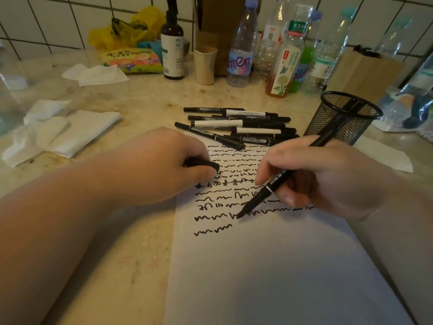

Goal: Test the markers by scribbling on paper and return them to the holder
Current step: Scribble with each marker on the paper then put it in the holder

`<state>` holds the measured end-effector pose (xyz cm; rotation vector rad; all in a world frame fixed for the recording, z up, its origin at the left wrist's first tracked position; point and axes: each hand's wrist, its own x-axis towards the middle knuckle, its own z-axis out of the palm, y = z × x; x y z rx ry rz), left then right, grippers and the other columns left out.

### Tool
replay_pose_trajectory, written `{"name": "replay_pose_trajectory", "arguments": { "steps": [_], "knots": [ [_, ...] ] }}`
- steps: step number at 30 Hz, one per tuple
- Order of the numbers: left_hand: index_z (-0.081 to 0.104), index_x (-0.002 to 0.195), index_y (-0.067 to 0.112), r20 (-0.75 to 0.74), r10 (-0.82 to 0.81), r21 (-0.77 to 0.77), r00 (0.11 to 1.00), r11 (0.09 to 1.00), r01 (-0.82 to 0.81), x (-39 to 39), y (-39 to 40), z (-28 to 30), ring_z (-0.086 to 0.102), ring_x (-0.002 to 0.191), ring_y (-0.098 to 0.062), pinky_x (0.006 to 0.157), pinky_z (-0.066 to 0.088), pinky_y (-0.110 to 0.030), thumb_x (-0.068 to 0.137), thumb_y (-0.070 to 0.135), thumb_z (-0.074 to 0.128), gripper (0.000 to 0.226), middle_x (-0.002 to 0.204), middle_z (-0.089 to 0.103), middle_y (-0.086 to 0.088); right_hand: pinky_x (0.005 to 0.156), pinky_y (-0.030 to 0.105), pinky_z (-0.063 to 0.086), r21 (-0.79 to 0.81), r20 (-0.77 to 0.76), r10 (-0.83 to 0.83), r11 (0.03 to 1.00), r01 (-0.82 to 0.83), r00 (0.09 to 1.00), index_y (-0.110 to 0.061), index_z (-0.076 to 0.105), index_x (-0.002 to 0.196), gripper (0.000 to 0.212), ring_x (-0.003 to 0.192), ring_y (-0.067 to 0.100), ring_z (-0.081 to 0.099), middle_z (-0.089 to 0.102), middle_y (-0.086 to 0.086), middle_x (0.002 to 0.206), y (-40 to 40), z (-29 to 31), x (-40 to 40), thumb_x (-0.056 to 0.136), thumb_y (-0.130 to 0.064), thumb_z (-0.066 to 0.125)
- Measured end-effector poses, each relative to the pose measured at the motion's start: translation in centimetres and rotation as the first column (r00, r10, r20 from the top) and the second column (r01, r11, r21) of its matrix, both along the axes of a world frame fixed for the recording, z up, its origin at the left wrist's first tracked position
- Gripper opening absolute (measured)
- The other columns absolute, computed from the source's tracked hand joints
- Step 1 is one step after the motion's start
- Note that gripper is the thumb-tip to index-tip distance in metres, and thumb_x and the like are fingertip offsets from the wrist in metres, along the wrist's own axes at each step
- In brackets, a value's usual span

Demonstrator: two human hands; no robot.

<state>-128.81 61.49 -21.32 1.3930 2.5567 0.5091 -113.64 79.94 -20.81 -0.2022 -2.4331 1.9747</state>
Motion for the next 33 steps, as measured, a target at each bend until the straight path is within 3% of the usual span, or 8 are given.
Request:
{"name": "replay_pose_trajectory", "arguments": {
  "steps": [4,33],
  "knots": [
    [0.067,0.099,0.042,-0.015,-0.036,-0.031,0.999,0.999,0.035,0.15,0.08,-0.08,0.056,0.071,0.001,0.059,0.041,-0.017,0.081,0.056,0.055,0.025,0.081,0.066,0.018,0.042,0.027,0.041,0.027,0.055,-0.001,1.000,-0.001,0.999,-0.007,0.075,0.072,0.021,0.050,0.030,0.054,0.062,0.019,0.057,-0.24,-0.23,-0.28,0.079,-0.016,0.056],
    [0.067,0.097,0.042,-0.040,-0.059,-0.043,0.997,0.997,0.057,-0.03,0.20,-0.23,0.055,0.068,0.001,0.057,0.039,-0.020,0.075,0.063,0.050,0.036,0.078,0.065,0.018,0.039,0.024,0.037,0.061,0.058,-0.015,0.998,0.012,0.998,-0.005,0.071,0.067,0.020,0.046,0.028,0.048,0.059,0.016,0.049,-0.11,-0.54,-0.51,0.076,-0.012,0.056]
  ]
}}
